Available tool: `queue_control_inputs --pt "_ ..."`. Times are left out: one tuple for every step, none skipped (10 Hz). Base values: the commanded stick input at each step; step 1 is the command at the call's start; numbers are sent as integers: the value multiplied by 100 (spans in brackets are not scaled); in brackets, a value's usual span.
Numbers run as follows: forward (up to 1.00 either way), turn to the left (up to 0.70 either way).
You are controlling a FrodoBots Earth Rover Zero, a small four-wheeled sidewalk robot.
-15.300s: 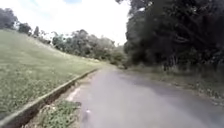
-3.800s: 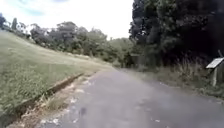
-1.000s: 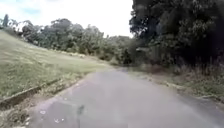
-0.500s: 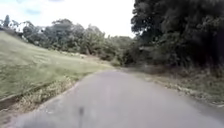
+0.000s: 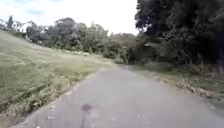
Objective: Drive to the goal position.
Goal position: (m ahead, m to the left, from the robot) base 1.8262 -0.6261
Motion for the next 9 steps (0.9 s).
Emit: queue_control_inputs --pt "100 0" --pt "100 0" --pt "100 0" --pt "100 0" --pt "100 0" --pt "39 0" --pt "0 0" --pt "0 0" --pt "0 0"
